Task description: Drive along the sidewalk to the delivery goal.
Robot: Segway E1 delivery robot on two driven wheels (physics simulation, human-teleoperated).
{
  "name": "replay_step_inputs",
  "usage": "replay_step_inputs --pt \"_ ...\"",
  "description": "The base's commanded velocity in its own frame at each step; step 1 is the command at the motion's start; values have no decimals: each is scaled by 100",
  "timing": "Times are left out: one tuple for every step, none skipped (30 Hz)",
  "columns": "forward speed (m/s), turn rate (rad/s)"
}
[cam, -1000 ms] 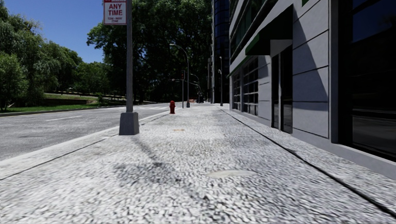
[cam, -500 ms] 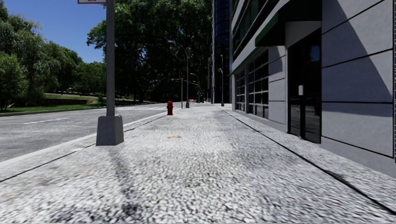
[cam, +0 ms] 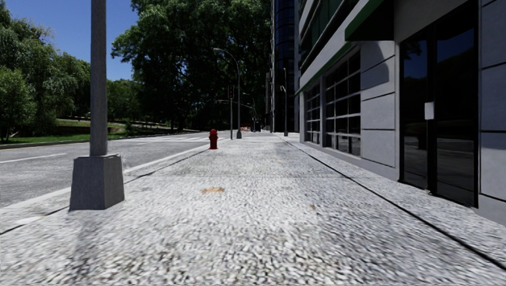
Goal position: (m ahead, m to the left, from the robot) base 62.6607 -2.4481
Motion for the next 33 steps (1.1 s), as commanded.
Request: replay_step_inputs --pt "200 0" --pt "200 0" --pt "200 0" --pt "200 0" --pt "200 0" --pt "200 0" --pt "200 0" --pt "200 0" --pt "200 0" --pt "200 0" --pt "200 0" --pt "200 0" --pt "200 0" --pt "200 0" --pt "200 0" --pt "200 0" --pt "200 0" --pt "200 0" --pt "200 0" --pt "200 0" --pt "200 0" --pt "200 0" --pt "200 0" --pt "200 0" --pt "200 0" --pt "200 0" --pt "200 0" --pt "200 0" --pt "200 0" --pt "200 0" --pt "200 0" --pt "200 0" --pt "200 0"
